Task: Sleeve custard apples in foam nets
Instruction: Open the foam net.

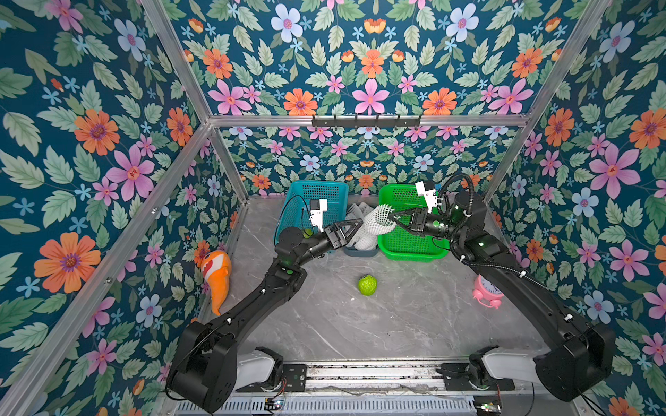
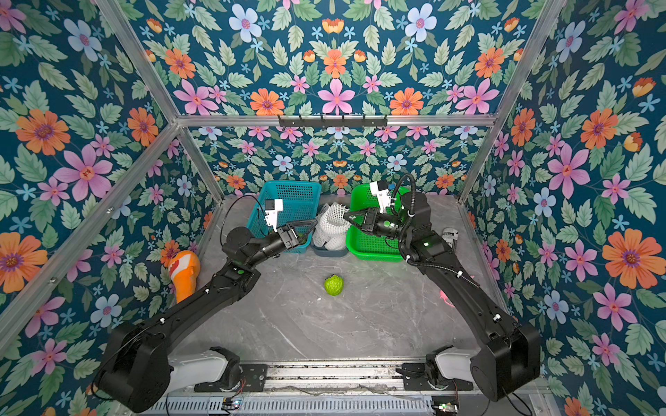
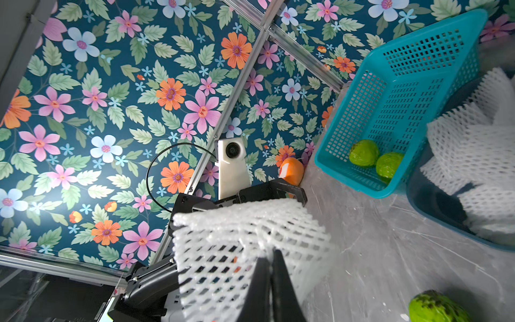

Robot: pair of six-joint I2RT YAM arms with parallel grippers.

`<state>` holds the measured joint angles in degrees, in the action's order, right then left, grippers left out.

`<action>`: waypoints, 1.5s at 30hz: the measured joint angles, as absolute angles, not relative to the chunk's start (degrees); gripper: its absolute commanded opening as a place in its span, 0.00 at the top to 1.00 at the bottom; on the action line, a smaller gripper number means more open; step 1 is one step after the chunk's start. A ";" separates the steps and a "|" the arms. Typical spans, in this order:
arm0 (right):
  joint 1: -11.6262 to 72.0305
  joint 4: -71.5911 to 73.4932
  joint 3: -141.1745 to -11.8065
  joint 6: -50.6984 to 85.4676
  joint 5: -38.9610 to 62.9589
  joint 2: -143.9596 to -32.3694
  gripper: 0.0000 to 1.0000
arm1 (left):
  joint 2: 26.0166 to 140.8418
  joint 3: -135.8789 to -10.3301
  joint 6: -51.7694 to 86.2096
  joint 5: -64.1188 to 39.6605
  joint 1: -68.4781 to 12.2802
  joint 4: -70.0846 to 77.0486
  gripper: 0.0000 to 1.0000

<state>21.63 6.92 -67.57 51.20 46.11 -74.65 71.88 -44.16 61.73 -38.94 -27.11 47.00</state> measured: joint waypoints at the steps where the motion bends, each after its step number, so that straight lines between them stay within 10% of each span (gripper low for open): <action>1: 21.63 7.97 -67.42 52.01 46.44 -74.85 1.00 | 71.92 -44.03 62.74 -39.03 -27.11 48.69 0.10; 10: 21.58 13.47 -67.02 55.51 48.42 -75.26 1.00 | 75.94 -42.92 70.70 -41.87 -27.11 61.32 0.19; 26: 21.58 14.79 -67.88 57.28 48.45 -77.10 1.00 | 79.35 -42.65 79.35 -44.91 -27.16 74.83 0.78; 45: 21.21 16.71 -68.51 58.37 48.42 -77.52 1.00 | 81.91 -41.41 83.96 -46.63 -27.16 81.97 0.24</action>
<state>21.21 16.71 -68.51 58.37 48.42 -77.52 81.91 -41.41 83.96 -46.63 -27.16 81.97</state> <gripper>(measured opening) 0.051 0.704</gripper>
